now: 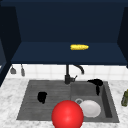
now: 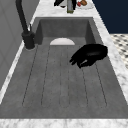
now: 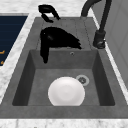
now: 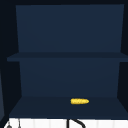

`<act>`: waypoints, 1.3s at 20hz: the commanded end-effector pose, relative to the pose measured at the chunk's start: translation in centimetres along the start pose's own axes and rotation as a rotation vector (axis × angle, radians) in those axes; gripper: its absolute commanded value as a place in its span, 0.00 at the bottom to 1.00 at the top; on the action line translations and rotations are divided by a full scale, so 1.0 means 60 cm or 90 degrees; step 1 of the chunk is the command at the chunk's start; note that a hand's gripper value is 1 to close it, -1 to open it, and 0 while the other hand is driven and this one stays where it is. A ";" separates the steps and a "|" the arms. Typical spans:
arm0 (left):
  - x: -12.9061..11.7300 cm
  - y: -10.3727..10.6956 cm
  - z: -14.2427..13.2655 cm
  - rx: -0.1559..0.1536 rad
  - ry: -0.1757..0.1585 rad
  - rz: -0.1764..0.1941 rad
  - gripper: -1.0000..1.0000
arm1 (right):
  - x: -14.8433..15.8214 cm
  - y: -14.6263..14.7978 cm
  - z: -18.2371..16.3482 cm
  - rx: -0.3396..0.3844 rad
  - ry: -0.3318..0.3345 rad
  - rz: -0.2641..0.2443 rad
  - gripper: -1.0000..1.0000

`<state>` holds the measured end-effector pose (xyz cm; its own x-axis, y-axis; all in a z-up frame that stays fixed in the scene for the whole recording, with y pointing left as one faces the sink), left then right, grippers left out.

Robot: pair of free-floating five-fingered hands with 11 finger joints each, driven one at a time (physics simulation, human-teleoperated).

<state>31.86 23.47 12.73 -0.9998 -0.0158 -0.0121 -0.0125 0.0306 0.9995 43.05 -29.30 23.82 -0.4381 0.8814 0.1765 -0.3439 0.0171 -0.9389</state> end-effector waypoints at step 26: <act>0.000 0.000 0.000 0.000 0.000 0.000 0.50 | 0.021 0.046 -0.260 -0.184 -0.078 0.087 0.00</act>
<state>31.86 23.47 12.73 -0.9998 -0.0158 -0.0121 -0.0125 0.0306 0.9995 52.33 -20.88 19.04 -0.5666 0.8212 0.0672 -0.0261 0.0636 -0.9976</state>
